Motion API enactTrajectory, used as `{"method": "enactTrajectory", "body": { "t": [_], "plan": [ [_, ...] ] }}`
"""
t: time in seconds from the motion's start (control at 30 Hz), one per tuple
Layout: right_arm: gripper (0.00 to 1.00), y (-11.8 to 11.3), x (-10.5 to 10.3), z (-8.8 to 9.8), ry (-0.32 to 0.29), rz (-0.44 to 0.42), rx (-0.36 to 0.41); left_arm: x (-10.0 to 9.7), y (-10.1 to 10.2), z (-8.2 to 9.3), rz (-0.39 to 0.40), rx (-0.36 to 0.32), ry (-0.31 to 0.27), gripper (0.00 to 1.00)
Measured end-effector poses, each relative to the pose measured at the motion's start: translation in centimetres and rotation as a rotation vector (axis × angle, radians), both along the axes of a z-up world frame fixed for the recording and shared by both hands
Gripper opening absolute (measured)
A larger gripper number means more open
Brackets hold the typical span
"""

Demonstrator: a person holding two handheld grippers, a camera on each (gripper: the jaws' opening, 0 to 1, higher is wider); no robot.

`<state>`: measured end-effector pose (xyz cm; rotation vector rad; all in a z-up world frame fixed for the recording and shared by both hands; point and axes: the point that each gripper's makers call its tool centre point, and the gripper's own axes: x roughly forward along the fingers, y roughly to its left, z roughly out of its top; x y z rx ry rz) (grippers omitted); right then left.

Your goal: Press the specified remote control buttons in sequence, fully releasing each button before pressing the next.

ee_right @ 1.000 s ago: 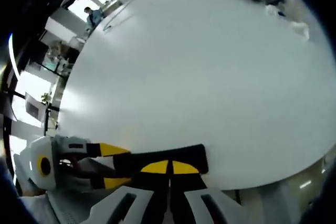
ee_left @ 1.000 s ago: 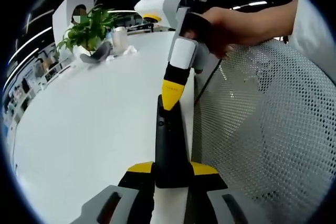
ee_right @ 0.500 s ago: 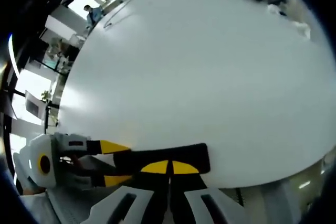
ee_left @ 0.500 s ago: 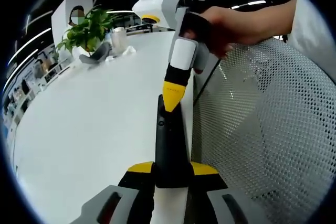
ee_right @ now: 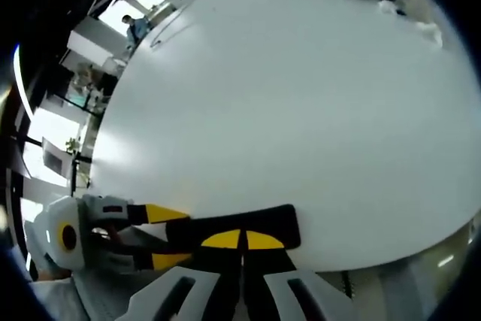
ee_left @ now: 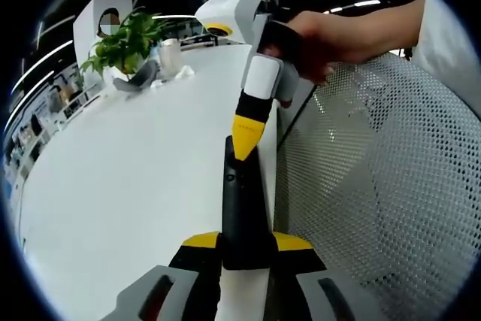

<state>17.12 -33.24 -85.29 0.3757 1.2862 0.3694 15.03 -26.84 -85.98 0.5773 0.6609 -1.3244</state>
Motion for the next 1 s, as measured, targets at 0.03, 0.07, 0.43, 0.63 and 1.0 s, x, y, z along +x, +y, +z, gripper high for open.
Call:
{"method": "enactTrajectory", "body": {
  "t": [0.03, 0.07, 0.43, 0.63, 1.0],
  "plan": [
    [0.0, 0.0, 0.0, 0.0, -0.002, 0.005, -0.002, 0.0, 0.0, 0.0, 0.0, 0.001, 0.0, 0.24],
    [0.0, 0.1, 0.0, 0.1, -0.004, 0.01, -0.005, 0.0, 0.0, 0.0, 0.0, 0.001, 0.0, 0.24],
    [0.0, 0.1, -0.1, 0.1, -0.015, 0.029, -0.008, 0.0, 0.0, 0.0, -0.003, 0.001, -0.007, 0.24],
    [0.0, 0.4, -0.2, 0.1, 0.001, 0.136, -0.089, 0.0, -0.1, 0.0, -0.014, 0.004, -0.015, 0.24],
    [0.0, 2.2, 1.1, 0.4, 0.048, 0.174, -0.086, 0.1, -0.1, 0.0, -0.026, -0.005, -0.022, 0.24]
  ]
}}
